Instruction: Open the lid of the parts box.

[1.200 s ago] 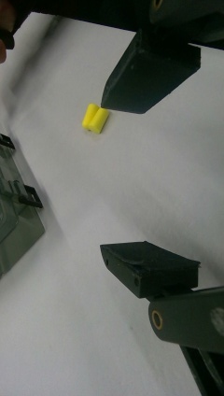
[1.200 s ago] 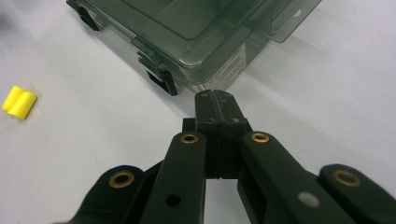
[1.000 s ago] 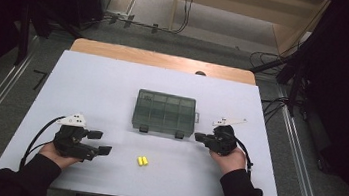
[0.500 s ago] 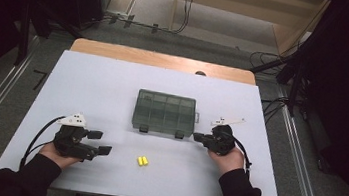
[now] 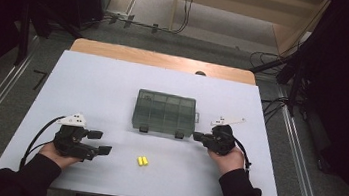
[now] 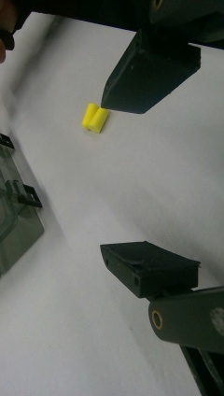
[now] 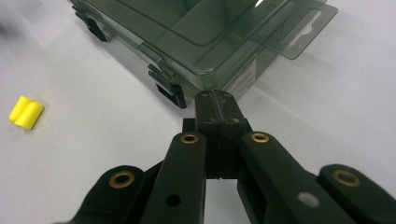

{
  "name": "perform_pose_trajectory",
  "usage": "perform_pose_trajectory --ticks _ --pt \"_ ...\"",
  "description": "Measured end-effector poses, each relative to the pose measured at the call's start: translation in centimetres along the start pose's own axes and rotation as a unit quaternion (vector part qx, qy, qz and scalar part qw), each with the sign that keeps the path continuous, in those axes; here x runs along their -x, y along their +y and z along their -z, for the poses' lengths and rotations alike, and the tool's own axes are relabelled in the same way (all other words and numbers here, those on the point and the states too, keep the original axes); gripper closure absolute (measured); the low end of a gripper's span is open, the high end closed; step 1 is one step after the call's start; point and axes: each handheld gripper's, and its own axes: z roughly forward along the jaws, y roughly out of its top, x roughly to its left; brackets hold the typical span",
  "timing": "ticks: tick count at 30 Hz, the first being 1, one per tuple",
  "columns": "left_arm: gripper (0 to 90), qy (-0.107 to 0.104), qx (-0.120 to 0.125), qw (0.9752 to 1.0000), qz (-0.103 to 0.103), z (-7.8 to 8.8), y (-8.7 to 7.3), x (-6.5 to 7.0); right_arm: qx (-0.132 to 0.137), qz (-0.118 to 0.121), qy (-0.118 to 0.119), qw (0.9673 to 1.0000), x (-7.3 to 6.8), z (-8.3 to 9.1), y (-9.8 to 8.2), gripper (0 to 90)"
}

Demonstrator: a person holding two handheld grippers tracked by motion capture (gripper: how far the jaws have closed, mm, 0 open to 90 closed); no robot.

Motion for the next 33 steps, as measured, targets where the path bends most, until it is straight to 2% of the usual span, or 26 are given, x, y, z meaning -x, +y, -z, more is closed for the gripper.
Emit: perform_pose_trajectory --ticks 10,13,22,33 --pt "25.3 -0.001 -0.003 1.0000 -0.002 0.0 0.0 0.0 0.008 0.003 -0.003 1.0000 -0.1 0.2 0.2 87.3" --pt "25.3 0.000 -0.002 1.0000 -0.002 0.0 0.0 0.0 0.020 0.002 0.003 0.9998 -0.1 0.5 0.4 87.3" --pt "25.3 0.000 -0.004 1.0000 -0.001 0.0 0.0 -0.1 0.029 0.002 0.004 0.9996 -0.2 0.8 0.8 87.3" --pt "25.3 0.000 -0.001 1.0000 0.002 0.0 0.0 -0.1 0.053 0.005 0.007 0.9986 -0.2 1.3 1.8 87.3"
